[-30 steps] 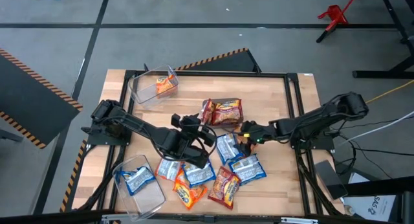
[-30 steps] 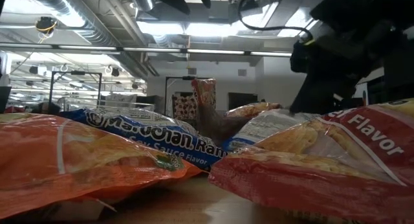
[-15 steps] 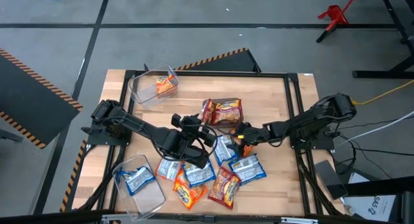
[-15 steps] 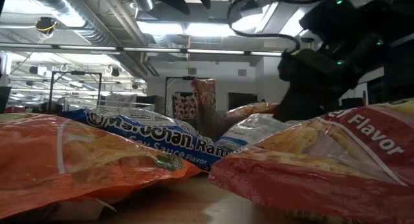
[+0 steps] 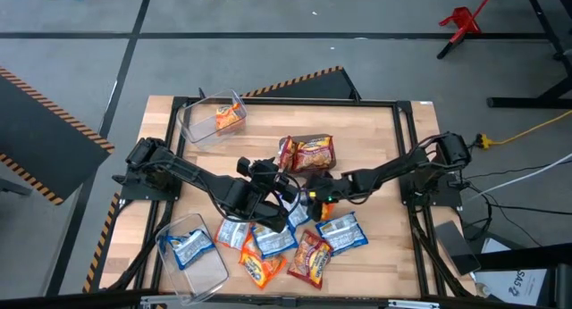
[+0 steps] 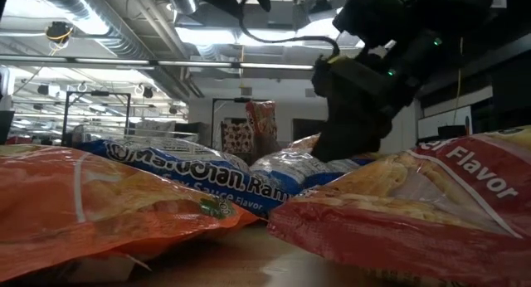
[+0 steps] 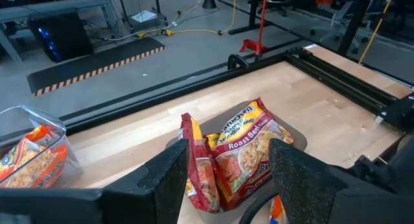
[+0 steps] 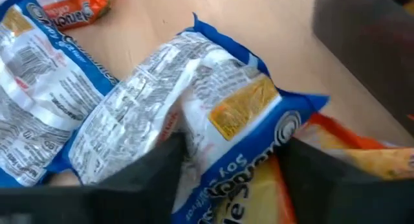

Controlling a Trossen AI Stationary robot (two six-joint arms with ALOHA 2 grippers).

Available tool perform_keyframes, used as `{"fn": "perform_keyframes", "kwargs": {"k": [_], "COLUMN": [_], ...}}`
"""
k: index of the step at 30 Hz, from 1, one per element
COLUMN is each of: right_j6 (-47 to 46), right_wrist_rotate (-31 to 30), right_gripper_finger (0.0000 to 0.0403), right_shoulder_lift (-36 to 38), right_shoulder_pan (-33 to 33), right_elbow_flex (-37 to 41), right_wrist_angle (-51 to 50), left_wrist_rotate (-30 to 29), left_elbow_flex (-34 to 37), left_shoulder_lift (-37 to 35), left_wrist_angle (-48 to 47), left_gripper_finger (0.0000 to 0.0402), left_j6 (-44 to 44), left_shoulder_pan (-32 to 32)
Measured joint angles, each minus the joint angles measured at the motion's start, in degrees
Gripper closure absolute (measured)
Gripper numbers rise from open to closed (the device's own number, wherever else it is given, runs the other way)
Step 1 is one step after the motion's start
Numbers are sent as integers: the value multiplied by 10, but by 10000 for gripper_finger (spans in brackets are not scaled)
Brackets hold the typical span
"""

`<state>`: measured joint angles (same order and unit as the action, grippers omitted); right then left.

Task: Sort Maruchan noodles
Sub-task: Put the blue noodle pack into the bottom transparent bin

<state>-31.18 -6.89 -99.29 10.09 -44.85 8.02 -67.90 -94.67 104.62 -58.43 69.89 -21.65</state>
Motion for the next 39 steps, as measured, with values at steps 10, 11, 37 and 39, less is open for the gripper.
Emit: {"fn": "perform_keyframes", "kwargs": {"k": [10, 11, 37, 39], "right_j6": [18, 17, 106, 119], "right_wrist_rotate": [3, 2, -90, -91], "right_gripper_finger": [390, 387, 403, 403], "right_shoulder_lift": [0, 0, 318, 341], "right_shoulder_pan": [0, 0, 1, 1], "right_elbow_flex": [-6, -6, -6, -6], "right_wrist_angle": [-3, -3, -26, -21], "left_wrist_rotate": [0, 0, -92, -93], "left_elbow_flex": [0, 0, 30, 41], "left_shoulder_lift": [0, 0, -60, -60], "left_wrist_angle": [0, -1, -34, -34], "left_gripper_finger": [195, 195, 195, 195], "left_j6": [-1, -2, 202, 252], "left_shoulder_pan": [0, 0, -120, -127]}}
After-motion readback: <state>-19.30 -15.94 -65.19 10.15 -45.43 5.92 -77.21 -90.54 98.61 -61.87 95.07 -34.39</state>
